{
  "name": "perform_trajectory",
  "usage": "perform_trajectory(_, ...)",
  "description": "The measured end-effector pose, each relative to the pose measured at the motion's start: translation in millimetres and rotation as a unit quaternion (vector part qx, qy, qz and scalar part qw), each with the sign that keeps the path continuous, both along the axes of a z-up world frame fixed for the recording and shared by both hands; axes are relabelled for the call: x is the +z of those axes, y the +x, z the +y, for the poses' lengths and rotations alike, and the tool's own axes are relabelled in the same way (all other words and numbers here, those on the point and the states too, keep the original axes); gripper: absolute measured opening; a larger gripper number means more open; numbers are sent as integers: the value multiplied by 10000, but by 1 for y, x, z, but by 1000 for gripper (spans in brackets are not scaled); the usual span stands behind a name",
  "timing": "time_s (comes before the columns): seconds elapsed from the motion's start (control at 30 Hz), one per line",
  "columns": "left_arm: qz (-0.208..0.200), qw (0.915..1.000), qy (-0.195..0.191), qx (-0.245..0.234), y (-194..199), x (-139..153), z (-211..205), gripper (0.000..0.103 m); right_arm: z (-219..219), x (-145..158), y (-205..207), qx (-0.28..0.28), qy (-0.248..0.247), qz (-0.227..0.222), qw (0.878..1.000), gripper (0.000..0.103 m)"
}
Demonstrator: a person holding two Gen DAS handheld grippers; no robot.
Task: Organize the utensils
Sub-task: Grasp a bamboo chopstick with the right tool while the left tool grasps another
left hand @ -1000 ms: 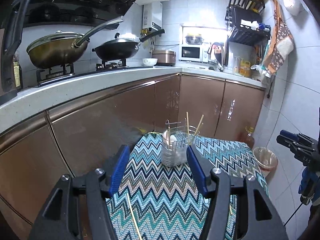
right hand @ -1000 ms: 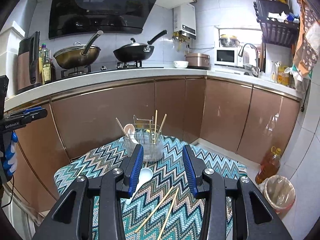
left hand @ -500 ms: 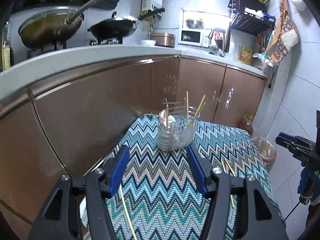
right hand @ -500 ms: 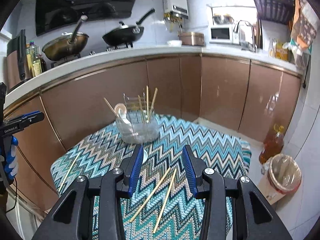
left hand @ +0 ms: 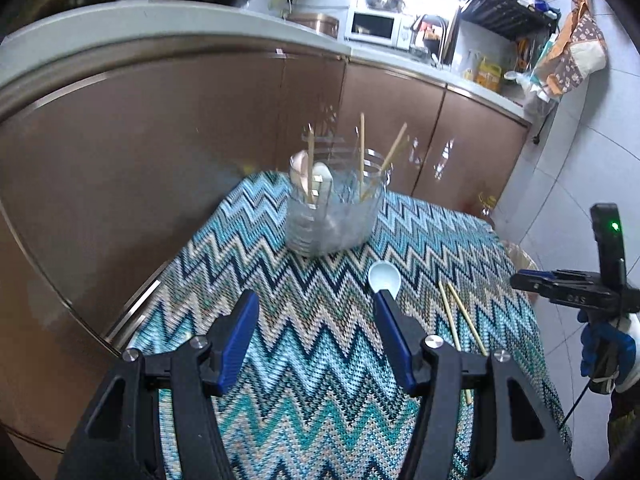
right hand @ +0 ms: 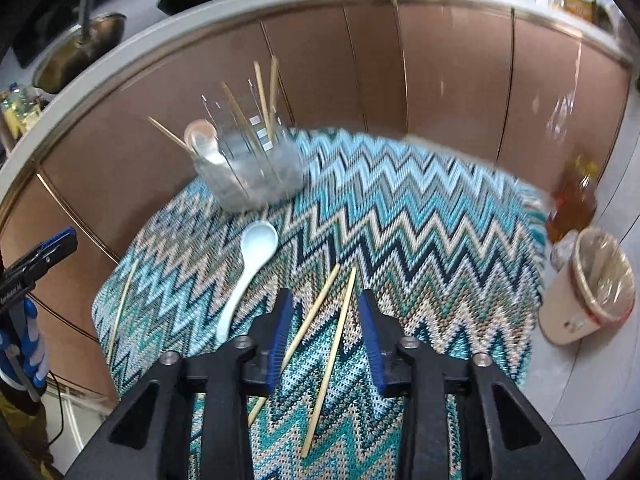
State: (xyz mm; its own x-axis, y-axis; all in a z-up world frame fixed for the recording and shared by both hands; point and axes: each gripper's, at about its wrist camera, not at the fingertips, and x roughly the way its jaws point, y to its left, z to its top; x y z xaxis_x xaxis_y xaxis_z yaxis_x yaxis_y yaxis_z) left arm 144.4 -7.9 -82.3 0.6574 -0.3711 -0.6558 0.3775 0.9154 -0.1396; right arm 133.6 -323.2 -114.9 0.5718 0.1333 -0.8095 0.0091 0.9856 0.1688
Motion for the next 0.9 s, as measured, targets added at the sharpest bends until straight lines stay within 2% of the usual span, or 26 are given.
perform_trajectory(0.1,178,9998,-24,-62,8,-14,-5,57,-2,-17,18,37,220,313,9993,23)
perform_trajectory(0.33,463,9989,-104,-22,25,-35,-1,57,7,-56,63,156,432,1062,9933,22)
perform_trajectory(0.47,550,9983,-129,130,34,-39,15,57,7,-73,82,81,324,1350,9903,22)
perform_trajectory(0.7,623,9970,-125,439,47,-41,49,57,4,-92,100,18,276,1673,9855,22)
perform_trajectory(0.9,640,9959,-39,644,52,-41,72,57,2,-97,106,53,293,1803,9832,22)
